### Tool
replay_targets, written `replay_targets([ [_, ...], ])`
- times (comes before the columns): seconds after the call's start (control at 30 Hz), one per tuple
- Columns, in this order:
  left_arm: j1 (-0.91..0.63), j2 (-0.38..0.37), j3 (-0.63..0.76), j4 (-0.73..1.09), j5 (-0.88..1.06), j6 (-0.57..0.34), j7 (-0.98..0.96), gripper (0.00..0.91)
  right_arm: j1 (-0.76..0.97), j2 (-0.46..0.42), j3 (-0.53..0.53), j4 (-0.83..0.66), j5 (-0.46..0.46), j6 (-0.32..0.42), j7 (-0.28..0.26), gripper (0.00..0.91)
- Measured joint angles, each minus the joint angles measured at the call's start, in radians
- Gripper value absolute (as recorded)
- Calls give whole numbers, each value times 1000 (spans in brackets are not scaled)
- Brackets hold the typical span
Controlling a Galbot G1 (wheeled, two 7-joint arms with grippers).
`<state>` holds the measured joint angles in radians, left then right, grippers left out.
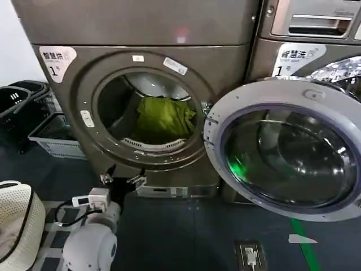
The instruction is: Grasp the clothes from the dryer.
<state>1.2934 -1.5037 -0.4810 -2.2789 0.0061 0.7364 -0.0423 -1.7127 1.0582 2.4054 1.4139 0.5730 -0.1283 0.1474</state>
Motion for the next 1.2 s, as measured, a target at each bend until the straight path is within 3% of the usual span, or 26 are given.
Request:
replay_targets([
  [1.2, 0, -3, 22, 4, 8, 0, -7, 907, 0, 14, -30, 5, -8, 4, -10, 907],
])
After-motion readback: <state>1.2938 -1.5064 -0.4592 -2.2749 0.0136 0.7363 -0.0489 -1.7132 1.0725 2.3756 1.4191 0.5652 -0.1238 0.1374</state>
